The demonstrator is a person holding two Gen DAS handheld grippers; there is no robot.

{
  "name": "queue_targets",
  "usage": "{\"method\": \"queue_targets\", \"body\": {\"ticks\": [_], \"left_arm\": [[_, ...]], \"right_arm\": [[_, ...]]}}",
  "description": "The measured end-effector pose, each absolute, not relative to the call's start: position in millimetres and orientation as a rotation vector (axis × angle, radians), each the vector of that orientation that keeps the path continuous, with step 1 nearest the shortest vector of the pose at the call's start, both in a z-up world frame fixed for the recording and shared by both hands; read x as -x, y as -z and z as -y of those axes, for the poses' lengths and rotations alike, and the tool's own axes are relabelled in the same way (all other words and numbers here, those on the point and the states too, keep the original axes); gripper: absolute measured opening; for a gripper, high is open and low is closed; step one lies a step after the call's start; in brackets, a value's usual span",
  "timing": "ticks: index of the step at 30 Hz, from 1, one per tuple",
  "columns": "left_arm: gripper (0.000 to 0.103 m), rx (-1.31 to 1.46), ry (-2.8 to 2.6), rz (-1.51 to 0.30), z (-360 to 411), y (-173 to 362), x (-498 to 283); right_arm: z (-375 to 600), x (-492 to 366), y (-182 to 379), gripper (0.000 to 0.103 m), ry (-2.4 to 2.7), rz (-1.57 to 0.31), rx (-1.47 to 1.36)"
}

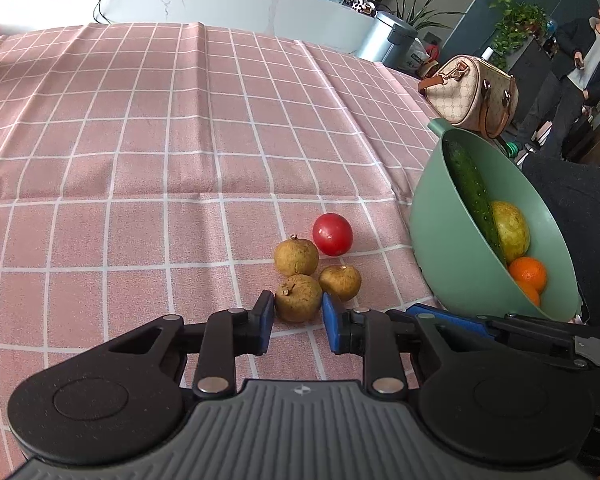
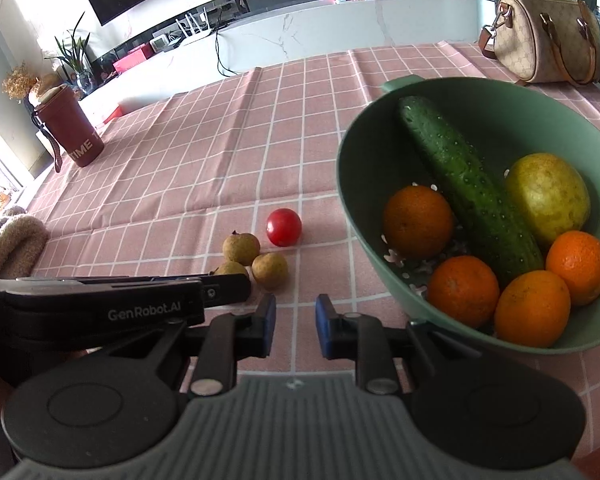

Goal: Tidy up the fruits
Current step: 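Move both tools back to the small brown fruits on the cloth, then grasp a brown fruit with the right tool while the left tool grasps another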

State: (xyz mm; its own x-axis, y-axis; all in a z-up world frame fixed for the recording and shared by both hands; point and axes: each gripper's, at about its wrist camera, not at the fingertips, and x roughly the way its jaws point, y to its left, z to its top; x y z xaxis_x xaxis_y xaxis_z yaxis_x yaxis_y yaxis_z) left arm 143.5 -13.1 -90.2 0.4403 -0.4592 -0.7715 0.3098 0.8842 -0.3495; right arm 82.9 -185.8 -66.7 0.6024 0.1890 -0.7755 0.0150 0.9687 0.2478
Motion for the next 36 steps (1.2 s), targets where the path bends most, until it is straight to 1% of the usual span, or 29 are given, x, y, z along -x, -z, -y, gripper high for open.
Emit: {"method": "queue_targets", "body": {"ticks": [4,9,21,23,25,36], "left_arm": [[0.029,0.168,0.436,-0.980,2.8,80.7,-140.3],[0.029,0.172,0.372,-0.970,-9.8,78.4,-140.3],[0.029,0.208,0.358,-0.978,-17.8,78.5,-145.5],[0.029,0.208,0.356,-0.982,-18.4,79.4,-145.6],[0.029,0.205,0.354,-0.982,-18.2,79.4,-145.2],[0.029,0.202,0.335,-0.974,-24.6,72.7,-133.6]], "right_arm": [[180.9,-86.0,68.0,0.018,-0.098,-0.904,-0.239],[166.9,-91.9,70.1,0.026,-0.080,-0.876,-0.202],[156.4,-111.0,83.9,0.027,-0.065,-0.893,-0.171],[155.2,-112.0,84.4,0.026,-0.068,-0.889,-0.164],[154.2,-111.9,84.4,0.020,-0.077,-0.890,-0.161],[150.3,-101.7,73.9,0.019,-0.130,-0.865,-0.148]]}}
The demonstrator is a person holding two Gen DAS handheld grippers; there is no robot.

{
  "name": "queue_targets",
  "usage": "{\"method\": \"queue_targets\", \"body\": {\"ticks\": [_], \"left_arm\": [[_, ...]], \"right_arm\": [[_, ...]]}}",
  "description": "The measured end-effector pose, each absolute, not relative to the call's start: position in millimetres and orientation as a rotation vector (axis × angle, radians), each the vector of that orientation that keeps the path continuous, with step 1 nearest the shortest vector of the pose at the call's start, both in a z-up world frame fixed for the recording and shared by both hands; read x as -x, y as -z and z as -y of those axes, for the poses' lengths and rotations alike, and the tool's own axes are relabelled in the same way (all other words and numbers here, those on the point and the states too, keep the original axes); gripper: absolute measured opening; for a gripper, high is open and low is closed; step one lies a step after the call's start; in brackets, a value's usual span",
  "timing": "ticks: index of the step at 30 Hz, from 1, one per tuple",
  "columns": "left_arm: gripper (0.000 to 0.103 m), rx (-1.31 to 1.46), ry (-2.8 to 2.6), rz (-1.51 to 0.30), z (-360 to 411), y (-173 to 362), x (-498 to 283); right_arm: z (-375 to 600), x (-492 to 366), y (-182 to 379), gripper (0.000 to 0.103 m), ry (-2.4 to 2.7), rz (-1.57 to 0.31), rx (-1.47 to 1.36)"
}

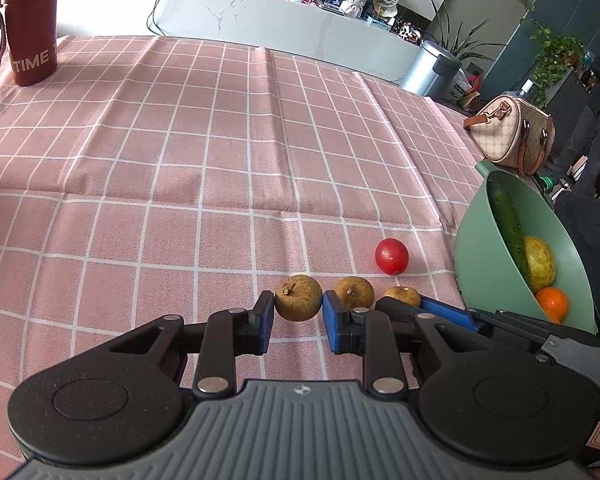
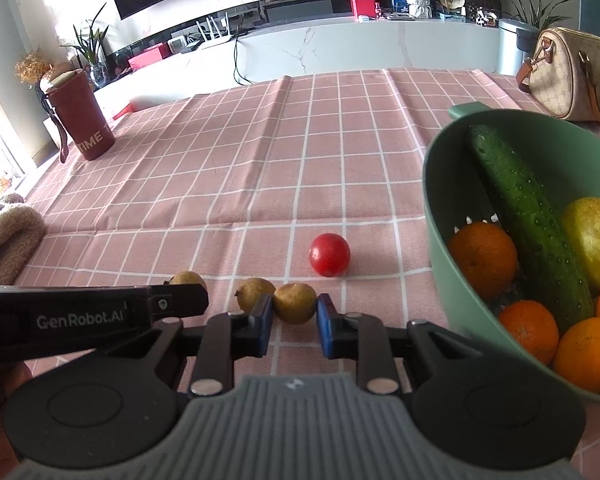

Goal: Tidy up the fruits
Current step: 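Grasp a brown fruit with the right tool while the left tool grasps another, then carry both brown fruits into the colander and open both tools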

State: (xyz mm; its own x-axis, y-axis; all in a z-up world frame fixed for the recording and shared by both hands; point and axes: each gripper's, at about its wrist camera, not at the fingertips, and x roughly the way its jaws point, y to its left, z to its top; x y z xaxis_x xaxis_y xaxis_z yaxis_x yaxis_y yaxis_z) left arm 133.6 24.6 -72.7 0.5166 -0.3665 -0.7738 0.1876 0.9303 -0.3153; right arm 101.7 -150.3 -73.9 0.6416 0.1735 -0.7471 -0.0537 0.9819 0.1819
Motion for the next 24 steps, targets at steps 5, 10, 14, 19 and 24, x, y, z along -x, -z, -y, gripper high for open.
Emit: {"method": "queue_targets", "body": {"ticks": [5,10,14,19,24], "left_arm": [[0.029,0.194,0.316,-0.955,-27.3,62.2,-123.8],[0.029,0.197,0.329,-0.930,-22.9,44.0,-113.0],[0.029,0.192,0.369,-0.909,-10.6,28.0,-102.8],[0.029,0.173,0.436,-0.897,15.8,12.7,-95.2],[0.029,0.151,0.516,-0.894,48.9,0.8,-92.5]], "right_arm": [[151.5,-92.4,63.4,0.019,-0.156,-0.866,-0.151],[160.6,-76.1,43.6,0.019,-0.185,-0.848,-0.160],[176.1,-61.5,25.9,0.019,-0.196,-0.829,-0.164],[211.0,-50.4,11.7,0.019,-0.202,-0.847,-0.227],[236.7,-43.4,-9.5,0.019,-0.205,-0.836,-0.192]]}}
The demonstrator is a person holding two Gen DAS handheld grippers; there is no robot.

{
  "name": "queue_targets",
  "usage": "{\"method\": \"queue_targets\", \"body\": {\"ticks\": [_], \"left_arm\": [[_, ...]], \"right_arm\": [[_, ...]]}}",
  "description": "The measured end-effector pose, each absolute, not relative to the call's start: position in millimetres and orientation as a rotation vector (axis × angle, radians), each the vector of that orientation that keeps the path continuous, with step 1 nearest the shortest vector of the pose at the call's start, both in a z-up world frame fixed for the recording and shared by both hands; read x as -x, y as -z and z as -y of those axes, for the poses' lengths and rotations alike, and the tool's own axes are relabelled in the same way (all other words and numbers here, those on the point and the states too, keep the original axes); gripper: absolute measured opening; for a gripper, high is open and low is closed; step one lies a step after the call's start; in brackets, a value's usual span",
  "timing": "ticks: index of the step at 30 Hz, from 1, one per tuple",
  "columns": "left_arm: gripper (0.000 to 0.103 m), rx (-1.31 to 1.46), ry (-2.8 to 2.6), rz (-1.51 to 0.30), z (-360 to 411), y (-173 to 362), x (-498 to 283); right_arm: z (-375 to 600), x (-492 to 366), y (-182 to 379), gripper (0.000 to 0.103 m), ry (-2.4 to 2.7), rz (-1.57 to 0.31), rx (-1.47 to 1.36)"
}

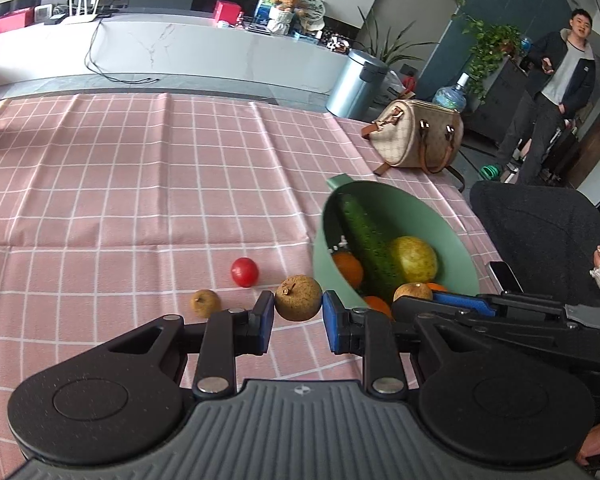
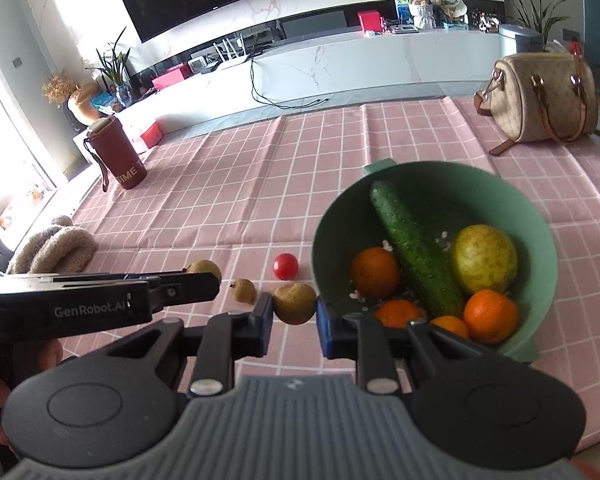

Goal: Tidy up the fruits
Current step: 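Carry both brown fruits into the colander and open both tools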

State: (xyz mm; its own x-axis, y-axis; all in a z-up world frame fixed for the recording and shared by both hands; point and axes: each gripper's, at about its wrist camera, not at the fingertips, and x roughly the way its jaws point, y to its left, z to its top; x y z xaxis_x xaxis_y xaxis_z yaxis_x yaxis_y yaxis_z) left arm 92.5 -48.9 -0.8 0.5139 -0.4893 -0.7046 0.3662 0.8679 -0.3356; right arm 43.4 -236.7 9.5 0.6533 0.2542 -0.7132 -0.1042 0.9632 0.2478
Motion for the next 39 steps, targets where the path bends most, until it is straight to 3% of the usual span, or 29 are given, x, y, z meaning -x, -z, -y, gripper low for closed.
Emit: {"method": "queue_targets", "body": {"ticks": [14,26,39], "left_arm": [[0.029,-0.099,0.698,-0.979,139.3,6.4,-117.1],[0.029,-0.424,0.772,-1.023,173.5,24.4,-131.8],[0.030,-0.506,0.780,-1.048,185.4,42.0,-140.6]], "right_arm": [[310.4,-57.9,-10.9,0.019,-0.230,-0.940,-0.113],[313.0,-95.0,19.6,0.019,-0.306,-1.039,-0.048],[314.5,-113.5,41.9,0.020,-0.333,-1.097,-0.083]]}}
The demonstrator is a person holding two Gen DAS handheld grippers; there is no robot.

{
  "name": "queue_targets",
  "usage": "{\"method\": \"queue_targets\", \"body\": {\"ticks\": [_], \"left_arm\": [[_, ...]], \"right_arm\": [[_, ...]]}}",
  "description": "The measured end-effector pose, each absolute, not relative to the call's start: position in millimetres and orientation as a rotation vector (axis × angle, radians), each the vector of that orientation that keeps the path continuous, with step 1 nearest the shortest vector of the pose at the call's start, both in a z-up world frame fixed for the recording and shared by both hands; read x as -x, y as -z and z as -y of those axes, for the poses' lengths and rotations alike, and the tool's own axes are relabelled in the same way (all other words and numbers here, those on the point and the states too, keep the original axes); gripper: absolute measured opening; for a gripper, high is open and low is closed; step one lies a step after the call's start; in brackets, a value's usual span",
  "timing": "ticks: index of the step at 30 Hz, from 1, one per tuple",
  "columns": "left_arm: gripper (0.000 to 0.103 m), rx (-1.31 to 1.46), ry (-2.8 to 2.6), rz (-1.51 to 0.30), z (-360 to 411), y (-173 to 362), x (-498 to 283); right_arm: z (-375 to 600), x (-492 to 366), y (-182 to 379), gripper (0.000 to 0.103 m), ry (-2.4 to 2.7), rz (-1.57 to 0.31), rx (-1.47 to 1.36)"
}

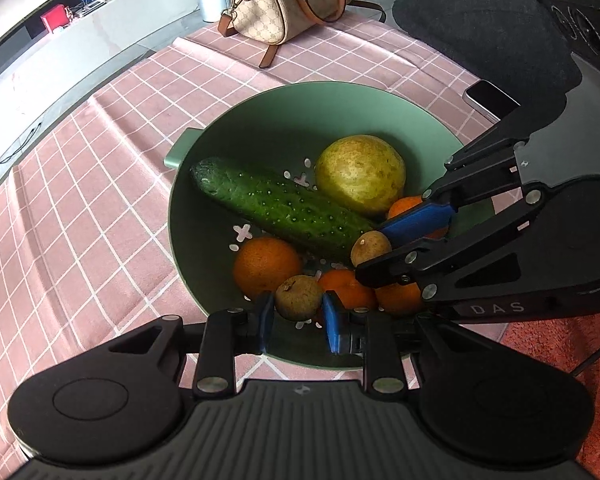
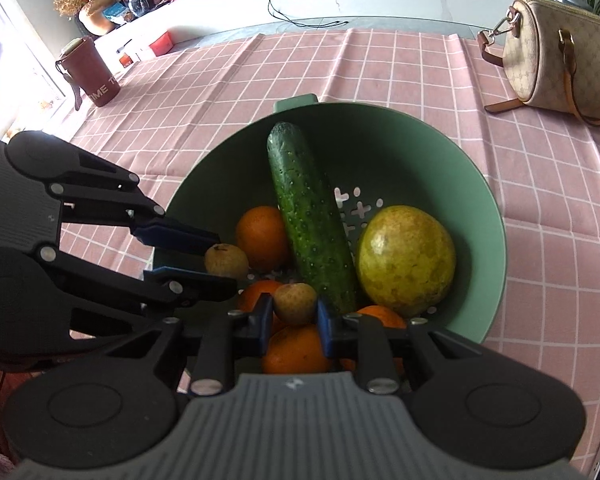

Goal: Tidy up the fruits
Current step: 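Carry both brown fruits into the colander and open both tools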

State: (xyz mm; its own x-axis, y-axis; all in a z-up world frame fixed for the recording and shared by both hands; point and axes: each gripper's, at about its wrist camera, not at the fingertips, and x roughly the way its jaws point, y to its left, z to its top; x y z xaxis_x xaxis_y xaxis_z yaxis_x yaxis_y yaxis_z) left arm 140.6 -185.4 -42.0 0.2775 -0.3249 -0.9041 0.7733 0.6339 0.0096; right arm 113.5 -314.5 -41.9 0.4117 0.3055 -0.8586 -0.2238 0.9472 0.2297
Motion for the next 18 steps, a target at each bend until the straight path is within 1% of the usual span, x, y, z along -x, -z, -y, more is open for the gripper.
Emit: {"method": "queue_targets", "body": {"ticks": [2,3,5,8,10,11,12,13,16,18], "left_arm": [[0.031,-0.506,0.781,-1.042,184.6,41.9,-140.4],[0.033,-0.507,0.780,-1.041,184.4,41.9,-140.2],[0.034,-0.505,0.778,-1.039,183.7,42.0,-140.5],[0.034,-0.496,0.781,-1.032,182.0,40.3,-138.9],[0.035,-0.492,0.783,-1.024,180.0,37.0,-136.5],[0.035,-0.487,0.785,-1.019,178.2,34.4,-134.9],[0.036,-0.480,0.787,-1.014,176.0,31.7,-133.4],[0.037,-0.469,0.786,-1.008,172.9,28.1,-131.8],[0.038,-0.428,0.782,-0.993,163.3,17.0,-127.7],[0.038,-0.398,0.766,-0.978,155.2,8.0,-124.7]], "right_arm": [[315.4,-114.3,43.3,0.021,-0.332,-1.101,-0.088],[315.5,-113.9,43.5,0.021,-0.331,-1.100,-0.091],[316.3,-113.9,43.4,0.021,-0.330,-1.099,-0.095],[316.4,-113.7,42.9,0.021,-0.327,-1.101,-0.099],[316.3,-112.4,41.5,0.024,-0.320,-1.098,-0.100],[316.2,-111.8,40.5,0.028,-0.316,-1.095,-0.099],[316.0,-111.0,39.2,0.029,-0.314,-1.092,-0.098],[315.7,-110.0,37.4,0.029,-0.311,-1.088,-0.096],[314.4,-106.0,30.8,0.034,-0.303,-1.071,-0.099],[312.6,-102.9,25.2,0.035,-0.295,-1.053,-0.104]]}}
